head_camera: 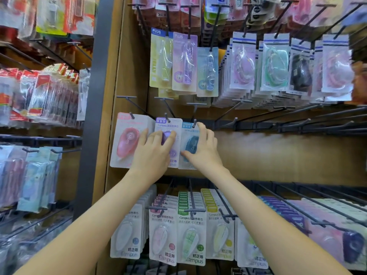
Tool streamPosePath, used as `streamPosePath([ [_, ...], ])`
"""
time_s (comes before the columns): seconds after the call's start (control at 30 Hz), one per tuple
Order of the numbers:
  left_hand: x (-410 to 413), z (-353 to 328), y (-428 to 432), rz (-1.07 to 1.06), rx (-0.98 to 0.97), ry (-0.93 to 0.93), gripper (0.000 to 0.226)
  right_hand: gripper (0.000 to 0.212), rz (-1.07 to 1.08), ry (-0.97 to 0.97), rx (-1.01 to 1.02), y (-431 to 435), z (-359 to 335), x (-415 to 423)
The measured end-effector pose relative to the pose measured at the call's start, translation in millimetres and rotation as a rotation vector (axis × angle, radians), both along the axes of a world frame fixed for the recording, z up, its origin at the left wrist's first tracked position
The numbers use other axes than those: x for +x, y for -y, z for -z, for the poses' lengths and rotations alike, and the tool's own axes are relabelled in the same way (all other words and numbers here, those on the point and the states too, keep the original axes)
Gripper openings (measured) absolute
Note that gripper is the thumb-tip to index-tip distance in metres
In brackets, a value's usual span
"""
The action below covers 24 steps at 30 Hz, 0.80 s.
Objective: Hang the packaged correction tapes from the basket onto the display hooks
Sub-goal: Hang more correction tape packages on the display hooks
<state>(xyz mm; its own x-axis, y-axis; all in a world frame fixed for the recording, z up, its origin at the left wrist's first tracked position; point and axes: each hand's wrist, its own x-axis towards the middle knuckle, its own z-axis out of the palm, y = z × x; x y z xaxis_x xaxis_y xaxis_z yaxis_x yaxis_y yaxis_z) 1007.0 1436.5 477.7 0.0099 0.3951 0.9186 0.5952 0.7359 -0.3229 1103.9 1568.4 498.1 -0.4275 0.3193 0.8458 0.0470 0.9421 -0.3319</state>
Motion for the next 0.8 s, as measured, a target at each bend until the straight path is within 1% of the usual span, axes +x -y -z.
streamPosePath([
  [0.13,-3.0,-3.9,1.0,0.011,-0.006,-0.039,0.071,0.095,-0.003,0.046,-0.099,-1.2,-0.2,-11.5],
  [0.27,-6.6,-4.5,0.6,0.008,-0.009,-0.062,0.072,0.099,-0.215,0.011,-0.286,-7.6,-1.1,-14.3],
  [0.33,-6.1,-3.3,-1.2,-0.012,-0.016,-0.062,0.071,0.1,-0.24,0.006,-0.307,-9.0,-1.0,-12.4],
  [0.47,-5.0,-1.0,-4.6,-0.034,-0.032,-0.05,0.069,0.098,-0.137,-0.022,-0.225,-6.5,4.9,-7.5],
  [0.57,-6.7,-2.5,-9.1,-0.025,-0.032,-0.038,0.075,0.096,-0.033,-0.004,-0.151,-3.4,7.2,-8.8],
  [0.7,-9.1,-1.6,-13.4,0.037,-0.024,-0.048,0.079,0.096,0.045,0.03,-0.178,1.8,5.5,-15.7],
  [0.8,-5.9,0.3,-10.6,0.083,-0.012,-0.027,0.077,0.099,0.096,0.108,-0.175,5.5,6.5,-9.5],
])
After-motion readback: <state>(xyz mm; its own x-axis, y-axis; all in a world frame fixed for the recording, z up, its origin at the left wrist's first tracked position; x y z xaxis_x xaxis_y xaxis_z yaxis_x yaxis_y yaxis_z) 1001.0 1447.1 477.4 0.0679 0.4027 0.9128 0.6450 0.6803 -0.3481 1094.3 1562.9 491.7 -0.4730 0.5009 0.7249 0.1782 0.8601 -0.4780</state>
